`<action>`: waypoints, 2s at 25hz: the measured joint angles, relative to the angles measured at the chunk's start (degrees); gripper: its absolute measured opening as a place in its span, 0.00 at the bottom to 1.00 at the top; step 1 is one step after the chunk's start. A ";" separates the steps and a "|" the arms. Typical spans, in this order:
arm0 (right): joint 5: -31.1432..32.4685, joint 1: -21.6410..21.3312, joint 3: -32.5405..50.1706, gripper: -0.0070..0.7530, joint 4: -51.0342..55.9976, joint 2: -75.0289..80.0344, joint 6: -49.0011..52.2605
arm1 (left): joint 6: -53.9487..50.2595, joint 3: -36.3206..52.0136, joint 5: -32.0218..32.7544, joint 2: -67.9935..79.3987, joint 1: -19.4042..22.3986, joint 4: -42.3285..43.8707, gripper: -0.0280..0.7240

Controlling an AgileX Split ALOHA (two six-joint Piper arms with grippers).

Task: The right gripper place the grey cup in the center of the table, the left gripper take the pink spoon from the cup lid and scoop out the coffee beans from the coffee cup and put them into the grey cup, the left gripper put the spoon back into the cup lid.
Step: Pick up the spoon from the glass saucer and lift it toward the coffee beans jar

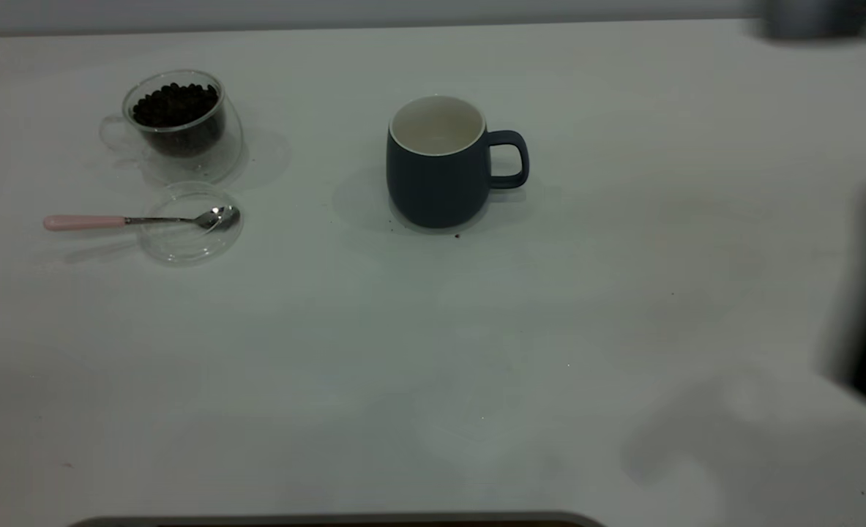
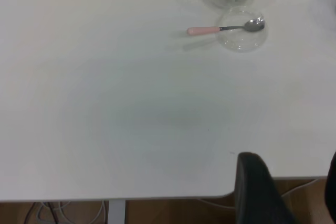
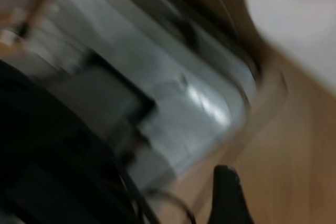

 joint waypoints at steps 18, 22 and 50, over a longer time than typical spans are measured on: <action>5.58 -11.18 8.70 0.72 -19.48 -50.52 26.14 | 0.00 0.00 0.00 0.00 0.00 0.00 0.54; 6.53 -11.18 8.70 0.71 -21.63 -61.26 28.99 | 0.00 0.00 0.00 0.00 0.00 0.00 0.54; 8.34 -15.84 8.70 0.56 -26.75 -75.21 32.77 | 0.14 0.00 0.00 0.00 0.00 0.00 0.54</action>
